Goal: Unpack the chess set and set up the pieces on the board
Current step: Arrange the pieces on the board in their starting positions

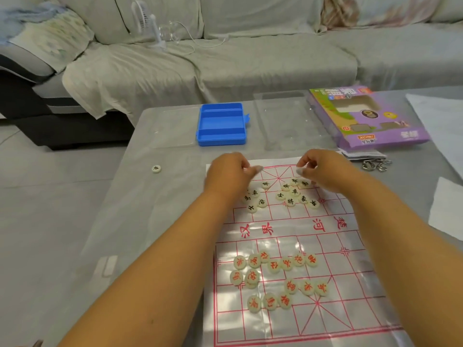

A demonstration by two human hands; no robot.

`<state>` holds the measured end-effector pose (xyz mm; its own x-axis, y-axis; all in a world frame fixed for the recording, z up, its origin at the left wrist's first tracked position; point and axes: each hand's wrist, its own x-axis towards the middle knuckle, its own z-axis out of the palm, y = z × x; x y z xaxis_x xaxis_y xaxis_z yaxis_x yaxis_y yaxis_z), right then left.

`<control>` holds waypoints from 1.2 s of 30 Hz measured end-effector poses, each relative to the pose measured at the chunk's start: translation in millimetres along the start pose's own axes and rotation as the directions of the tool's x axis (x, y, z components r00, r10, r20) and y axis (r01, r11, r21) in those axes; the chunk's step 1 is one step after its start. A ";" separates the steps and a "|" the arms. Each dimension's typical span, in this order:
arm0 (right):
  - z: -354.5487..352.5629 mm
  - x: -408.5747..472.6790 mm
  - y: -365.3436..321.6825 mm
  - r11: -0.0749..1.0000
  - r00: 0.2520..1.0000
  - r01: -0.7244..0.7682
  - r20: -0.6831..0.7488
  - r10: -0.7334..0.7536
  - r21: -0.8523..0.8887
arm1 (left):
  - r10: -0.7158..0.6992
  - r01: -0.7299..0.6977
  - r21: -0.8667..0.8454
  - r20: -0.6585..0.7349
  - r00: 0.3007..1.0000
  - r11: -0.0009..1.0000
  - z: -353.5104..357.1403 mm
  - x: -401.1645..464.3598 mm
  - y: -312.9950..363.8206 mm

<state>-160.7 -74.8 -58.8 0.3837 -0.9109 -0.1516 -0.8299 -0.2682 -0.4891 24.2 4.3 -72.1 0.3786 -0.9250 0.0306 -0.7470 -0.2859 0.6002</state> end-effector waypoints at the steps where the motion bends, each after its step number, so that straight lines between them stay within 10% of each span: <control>1: -1.2 1.3 -1.4 1.000 0.999 0.003 -0.032 -0.003 0.007 | -0.029 0.029 0.003 -0.096 0.995 1.000 -9.0 2.3 -12.5; 5: 1.1 5.1 -12.2 0.999 0.995 0.027 -0.096 -0.023 0.042 | -0.246 0.293 0.072 -0.377 0.893 0.954 -46.8 9.8 -74.2; 10: 12.7 7.7 -20.0 0.996 0.994 0.039 -0.101 -0.031 0.079 | -0.419 0.472 0.099 -0.327 0.847 0.876 -63.9 20.7 -124.6; 16: 13.4 6.6 -16.4 0.997 0.996 0.004 -0.094 0.003 0.073 | -0.347 0.369 0.081 -0.206 0.915 0.926 -64.5 25.8 -101.9; 23: 7.4 -12.2 -4.9 0.994 0.991 -0.009 -0.132 0.024 0.108 | 0.096 -0.096 0.017 0.015 0.995 0.995 -6.4 -4.0 -3.0; 36: 2.7 -78.6 22.8 0.989 0.987 0.026 -0.159 -0.002 0.148 | 0.116 -0.120 0.033 0.108 0.987 0.992 7.5 -57.4 17.8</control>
<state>-208.7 -8.4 -60.3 0.3163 -0.9486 -0.0115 -0.7502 -0.2427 -0.6150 -14.9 50.4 -69.2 0.2285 -0.9735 0.0131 -0.8048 -0.1813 0.5652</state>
